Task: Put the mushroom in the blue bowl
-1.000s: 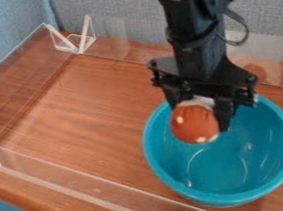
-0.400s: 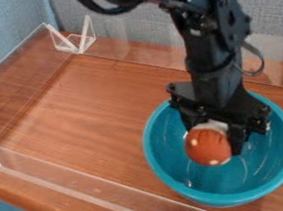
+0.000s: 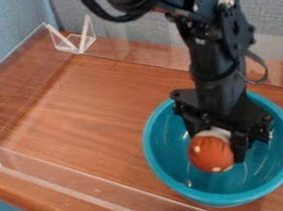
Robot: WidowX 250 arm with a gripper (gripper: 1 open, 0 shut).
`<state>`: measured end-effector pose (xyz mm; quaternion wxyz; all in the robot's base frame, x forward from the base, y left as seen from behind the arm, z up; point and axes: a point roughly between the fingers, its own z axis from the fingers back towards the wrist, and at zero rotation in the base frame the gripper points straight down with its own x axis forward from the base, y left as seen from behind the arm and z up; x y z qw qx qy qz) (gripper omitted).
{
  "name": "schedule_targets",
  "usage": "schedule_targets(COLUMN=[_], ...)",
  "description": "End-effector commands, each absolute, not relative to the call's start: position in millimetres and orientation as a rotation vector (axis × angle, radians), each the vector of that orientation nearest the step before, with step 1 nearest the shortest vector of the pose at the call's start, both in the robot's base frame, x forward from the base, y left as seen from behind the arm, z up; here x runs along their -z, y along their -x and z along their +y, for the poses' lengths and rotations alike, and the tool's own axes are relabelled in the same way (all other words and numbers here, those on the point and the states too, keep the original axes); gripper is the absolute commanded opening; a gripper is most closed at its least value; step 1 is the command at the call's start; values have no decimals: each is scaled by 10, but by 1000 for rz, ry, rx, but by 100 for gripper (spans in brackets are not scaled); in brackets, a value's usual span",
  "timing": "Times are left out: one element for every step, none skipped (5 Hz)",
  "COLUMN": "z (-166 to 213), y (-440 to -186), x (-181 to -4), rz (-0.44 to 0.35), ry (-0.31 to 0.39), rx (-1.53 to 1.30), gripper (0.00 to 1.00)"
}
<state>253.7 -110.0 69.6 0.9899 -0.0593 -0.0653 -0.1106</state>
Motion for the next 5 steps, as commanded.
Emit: schedule_targets(z=[-1139,-1151,-1169,-1191,-1205], y=[-2546,-2536,-2543,-2571,-2600], x=[-734,-723,-782,-908,-1041], rz=[-150,-147,-160,-186,-211], ry=[129,131,130,127,126], rx=[237,240,245,251,255], gripper=[0,100,100,100,100])
